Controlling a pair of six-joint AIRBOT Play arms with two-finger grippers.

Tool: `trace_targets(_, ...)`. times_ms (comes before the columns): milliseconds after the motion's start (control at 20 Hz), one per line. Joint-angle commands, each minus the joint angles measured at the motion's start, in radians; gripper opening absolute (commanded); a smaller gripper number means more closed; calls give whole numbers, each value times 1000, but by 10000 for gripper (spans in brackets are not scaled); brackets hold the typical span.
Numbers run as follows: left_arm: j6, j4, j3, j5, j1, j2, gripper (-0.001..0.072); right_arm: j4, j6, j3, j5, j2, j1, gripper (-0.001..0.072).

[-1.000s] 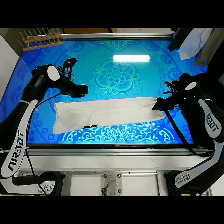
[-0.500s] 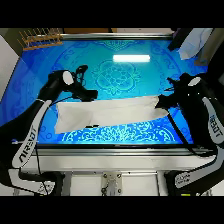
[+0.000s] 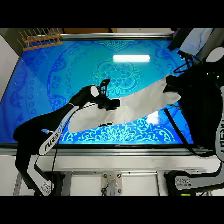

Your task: Fold the clothes and pants, and hang the long-sleeved shirts on hangers.

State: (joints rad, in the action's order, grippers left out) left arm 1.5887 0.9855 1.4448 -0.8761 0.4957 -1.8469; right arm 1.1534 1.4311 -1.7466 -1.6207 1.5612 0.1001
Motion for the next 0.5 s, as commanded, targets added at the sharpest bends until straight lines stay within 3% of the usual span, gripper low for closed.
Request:
trace_targets(0,-6,-46,1,69,50,-40,6,85,69,-127,-60,-11,-112,10)
trace_targets(450,-2,-47,1,116,73,-53,6,85,89,-211,-2,-10,-343,10)
